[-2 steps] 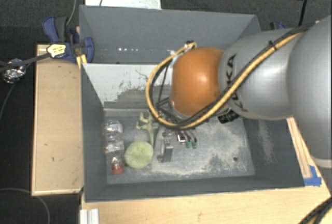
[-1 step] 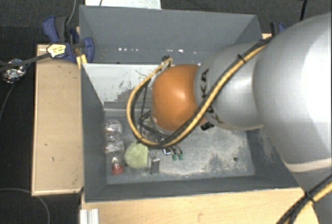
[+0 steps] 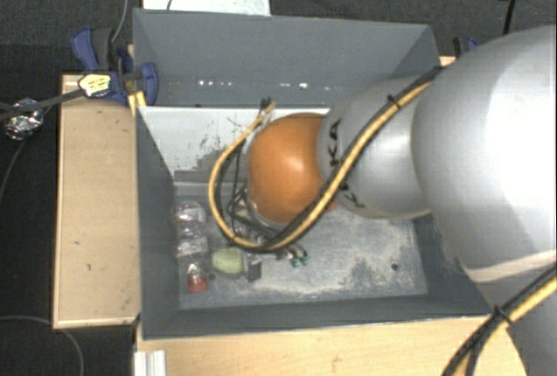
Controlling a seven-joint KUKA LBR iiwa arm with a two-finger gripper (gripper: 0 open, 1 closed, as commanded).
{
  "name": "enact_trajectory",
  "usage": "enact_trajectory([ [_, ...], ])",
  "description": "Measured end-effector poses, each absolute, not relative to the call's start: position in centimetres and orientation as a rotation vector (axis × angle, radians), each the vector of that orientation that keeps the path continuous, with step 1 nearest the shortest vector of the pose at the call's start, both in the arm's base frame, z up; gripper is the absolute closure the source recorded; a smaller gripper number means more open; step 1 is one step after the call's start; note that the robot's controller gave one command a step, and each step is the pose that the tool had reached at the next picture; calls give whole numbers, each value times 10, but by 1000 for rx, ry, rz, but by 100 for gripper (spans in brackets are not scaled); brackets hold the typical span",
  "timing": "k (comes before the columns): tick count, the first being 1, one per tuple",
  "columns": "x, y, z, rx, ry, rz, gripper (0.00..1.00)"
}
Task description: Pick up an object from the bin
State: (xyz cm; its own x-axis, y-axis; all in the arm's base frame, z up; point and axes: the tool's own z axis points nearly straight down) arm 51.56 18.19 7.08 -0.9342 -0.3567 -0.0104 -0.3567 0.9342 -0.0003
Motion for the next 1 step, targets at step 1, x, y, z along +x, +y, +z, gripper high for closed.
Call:
enact_trajectory([
  [1,516,182,71,-566,3080,2,100],
])
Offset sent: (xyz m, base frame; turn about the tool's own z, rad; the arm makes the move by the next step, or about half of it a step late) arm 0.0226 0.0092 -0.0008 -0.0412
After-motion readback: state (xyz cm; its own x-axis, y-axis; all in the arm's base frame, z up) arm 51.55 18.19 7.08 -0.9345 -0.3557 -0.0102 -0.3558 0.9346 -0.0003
